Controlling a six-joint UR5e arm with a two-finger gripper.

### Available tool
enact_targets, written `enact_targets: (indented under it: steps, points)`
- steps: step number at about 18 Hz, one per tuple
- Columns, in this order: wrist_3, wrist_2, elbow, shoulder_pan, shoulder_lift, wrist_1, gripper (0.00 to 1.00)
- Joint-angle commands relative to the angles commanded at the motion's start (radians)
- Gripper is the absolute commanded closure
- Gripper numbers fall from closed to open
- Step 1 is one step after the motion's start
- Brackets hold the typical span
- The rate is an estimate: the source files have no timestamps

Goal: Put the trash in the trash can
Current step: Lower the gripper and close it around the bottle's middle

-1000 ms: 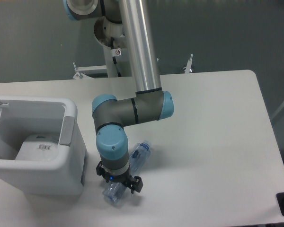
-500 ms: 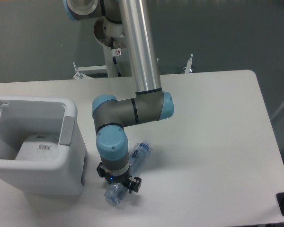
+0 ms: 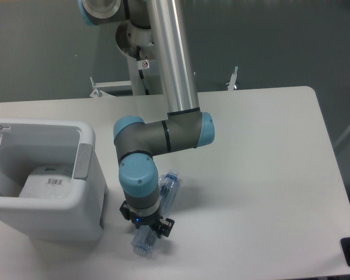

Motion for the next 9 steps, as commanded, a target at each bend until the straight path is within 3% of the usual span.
enact_targets:
  steps: [9]
  points:
    - [-0.002,0.002,0.0,0.0,-0.002,-0.003,0.41]
